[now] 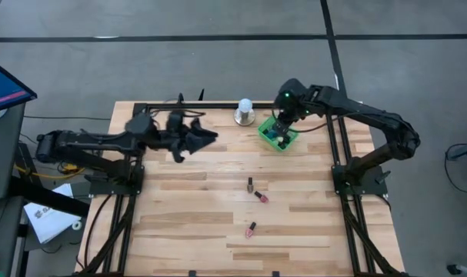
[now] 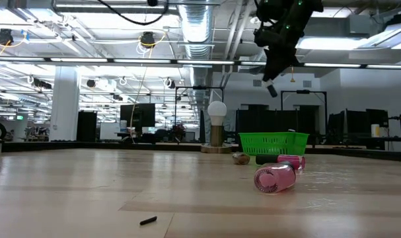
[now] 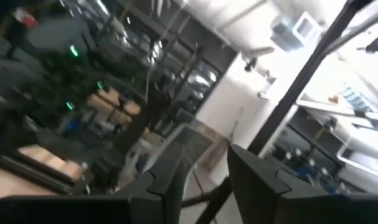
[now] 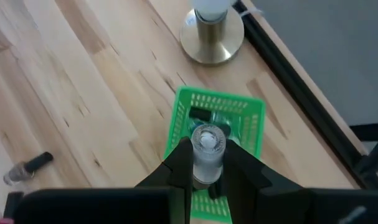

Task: Pick & Place Nail Polish
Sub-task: Put the white nail polish bottle into the green bin

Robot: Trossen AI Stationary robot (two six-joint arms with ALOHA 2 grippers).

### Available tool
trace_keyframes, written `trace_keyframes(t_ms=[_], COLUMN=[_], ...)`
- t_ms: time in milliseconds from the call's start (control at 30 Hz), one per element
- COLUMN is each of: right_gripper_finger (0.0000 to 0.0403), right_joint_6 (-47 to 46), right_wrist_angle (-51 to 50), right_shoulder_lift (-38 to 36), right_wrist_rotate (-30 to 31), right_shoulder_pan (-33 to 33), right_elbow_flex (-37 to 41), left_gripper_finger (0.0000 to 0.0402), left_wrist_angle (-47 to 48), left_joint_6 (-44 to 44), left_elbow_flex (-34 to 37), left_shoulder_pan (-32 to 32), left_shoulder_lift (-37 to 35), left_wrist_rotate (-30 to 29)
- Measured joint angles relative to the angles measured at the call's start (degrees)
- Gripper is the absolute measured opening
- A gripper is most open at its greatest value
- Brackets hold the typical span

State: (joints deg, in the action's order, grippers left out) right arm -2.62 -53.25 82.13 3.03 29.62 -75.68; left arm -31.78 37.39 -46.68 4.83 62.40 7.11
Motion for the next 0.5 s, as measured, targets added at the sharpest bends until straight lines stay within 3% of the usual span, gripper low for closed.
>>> trace_keyframes(t_ms=[267,500], right_gripper_finger=[0.0046,0.0046], right_joint_6=[-0.4,-2.3], right_wrist_angle=[-1.7,7.3], right_shoulder_lift=[-0.1,0.7], right_wrist_rotate=[0.0,-0.4], right_shoulder_pan=[1.1,1.6], right_elbow_flex=[3.9,11.1], left_gripper_finger=[0.0117,0.0117], left_wrist_angle=[-0.1,0.1], left_joint_6=[-0.1,1.8], left_elbow_flex=[9.2,17.1], left_shoulder_pan=[1.1,1.1], left_shoulder_lift=[-12.5,-18.6], left_wrist_rotate=[-6.4,-12.0])
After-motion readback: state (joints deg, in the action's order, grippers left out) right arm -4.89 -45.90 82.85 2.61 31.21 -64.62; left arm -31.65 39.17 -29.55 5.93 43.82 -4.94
